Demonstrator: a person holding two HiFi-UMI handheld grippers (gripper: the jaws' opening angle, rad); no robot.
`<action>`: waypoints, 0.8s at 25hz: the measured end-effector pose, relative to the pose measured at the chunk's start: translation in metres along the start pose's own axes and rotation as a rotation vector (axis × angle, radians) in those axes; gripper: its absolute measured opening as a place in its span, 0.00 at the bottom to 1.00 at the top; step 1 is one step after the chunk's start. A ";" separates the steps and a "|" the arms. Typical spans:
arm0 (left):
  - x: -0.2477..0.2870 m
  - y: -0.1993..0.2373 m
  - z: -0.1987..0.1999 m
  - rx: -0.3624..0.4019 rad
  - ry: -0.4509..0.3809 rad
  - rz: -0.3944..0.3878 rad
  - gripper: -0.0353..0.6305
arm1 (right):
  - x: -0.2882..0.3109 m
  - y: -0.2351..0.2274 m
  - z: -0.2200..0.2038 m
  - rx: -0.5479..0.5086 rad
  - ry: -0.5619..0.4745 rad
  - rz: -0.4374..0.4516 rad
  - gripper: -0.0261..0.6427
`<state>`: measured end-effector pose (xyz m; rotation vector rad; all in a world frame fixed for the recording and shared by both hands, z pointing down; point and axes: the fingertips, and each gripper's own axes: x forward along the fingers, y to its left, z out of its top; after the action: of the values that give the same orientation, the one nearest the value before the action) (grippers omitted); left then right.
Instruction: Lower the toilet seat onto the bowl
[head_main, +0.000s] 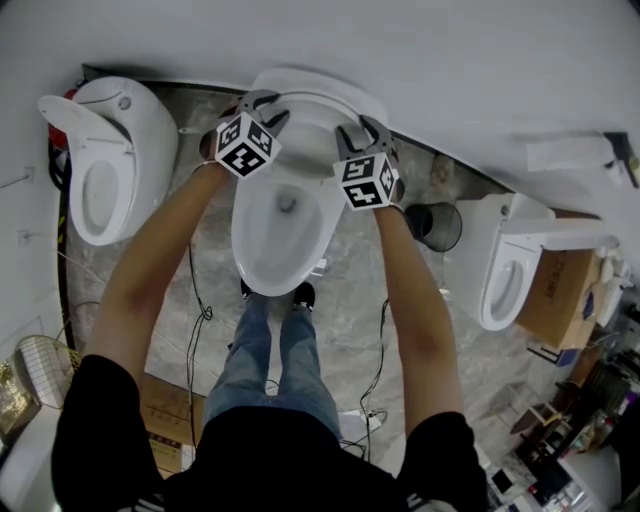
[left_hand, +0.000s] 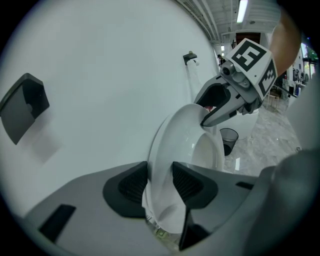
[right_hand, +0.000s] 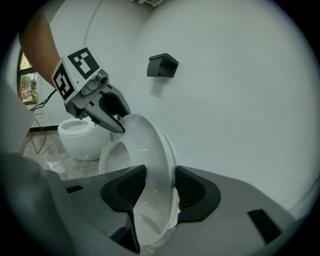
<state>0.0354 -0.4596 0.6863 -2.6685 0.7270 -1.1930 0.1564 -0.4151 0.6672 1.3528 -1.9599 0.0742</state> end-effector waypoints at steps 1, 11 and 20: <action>0.000 0.000 0.000 -0.004 0.001 -0.008 0.29 | 0.000 0.000 0.001 -0.001 -0.002 0.001 0.34; -0.011 -0.006 -0.003 0.016 0.015 -0.023 0.27 | -0.009 0.009 0.000 -0.046 0.021 0.003 0.33; -0.038 -0.025 -0.010 0.058 0.000 -0.034 0.24 | -0.035 0.028 -0.003 -0.086 0.011 0.015 0.29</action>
<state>0.0161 -0.4194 0.6754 -2.6437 0.6394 -1.2029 0.1410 -0.3739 0.6576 1.2800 -1.9423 0.0044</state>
